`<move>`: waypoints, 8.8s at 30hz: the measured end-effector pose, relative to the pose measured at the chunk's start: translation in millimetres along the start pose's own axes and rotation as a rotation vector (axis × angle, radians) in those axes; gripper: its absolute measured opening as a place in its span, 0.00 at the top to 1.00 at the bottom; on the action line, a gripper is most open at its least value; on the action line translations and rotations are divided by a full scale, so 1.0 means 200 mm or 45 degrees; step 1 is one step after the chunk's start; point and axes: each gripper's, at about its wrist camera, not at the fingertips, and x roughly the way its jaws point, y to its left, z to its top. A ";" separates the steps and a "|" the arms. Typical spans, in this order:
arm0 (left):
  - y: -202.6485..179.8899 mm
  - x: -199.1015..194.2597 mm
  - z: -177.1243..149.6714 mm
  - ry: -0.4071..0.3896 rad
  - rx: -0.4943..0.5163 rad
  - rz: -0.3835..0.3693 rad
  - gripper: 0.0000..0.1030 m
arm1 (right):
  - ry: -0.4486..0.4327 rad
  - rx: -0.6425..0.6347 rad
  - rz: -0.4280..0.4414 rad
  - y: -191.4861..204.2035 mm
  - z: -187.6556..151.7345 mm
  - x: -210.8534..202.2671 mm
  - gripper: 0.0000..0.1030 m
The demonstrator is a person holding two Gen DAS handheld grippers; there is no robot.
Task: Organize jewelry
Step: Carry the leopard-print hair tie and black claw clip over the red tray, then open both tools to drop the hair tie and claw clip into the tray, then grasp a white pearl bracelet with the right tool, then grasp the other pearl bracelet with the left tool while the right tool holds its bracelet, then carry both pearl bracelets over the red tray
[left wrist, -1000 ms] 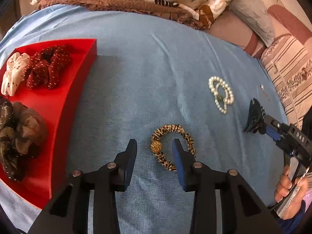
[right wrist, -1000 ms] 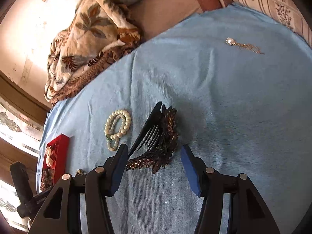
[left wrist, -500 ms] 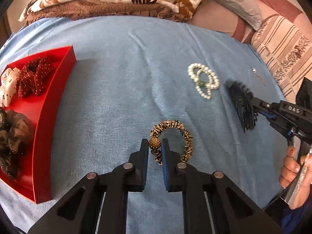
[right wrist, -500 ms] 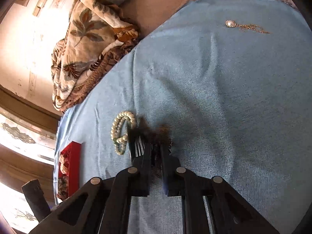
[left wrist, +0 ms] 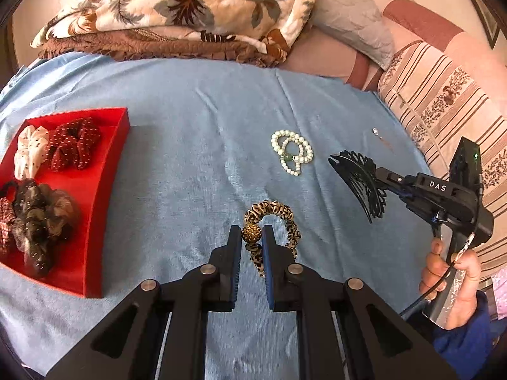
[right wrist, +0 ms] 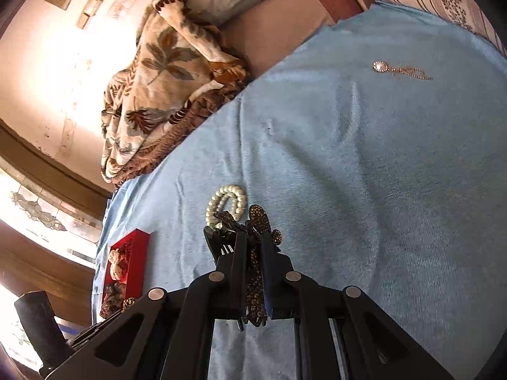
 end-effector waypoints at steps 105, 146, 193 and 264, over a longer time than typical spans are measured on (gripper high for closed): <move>0.54 -0.20 -0.14 -0.125 -0.063 -0.173 0.58 | 0.137 -0.305 -0.578 0.35 0.04 0.71 0.80; 0.49 -0.09 -0.16 -0.055 -0.017 -0.081 0.58 | 0.165 -0.285 -0.484 0.36 0.00 0.60 0.83; 0.02 0.53 0.21 0.094 0.201 0.263 0.91 | 0.164 -0.424 -0.315 0.25 -0.24 0.34 0.93; 1.49 -0.29 0.22 -0.219 -0.548 0.073 0.91 | 0.184 -0.857 0.012 1.75 -0.62 0.60 0.93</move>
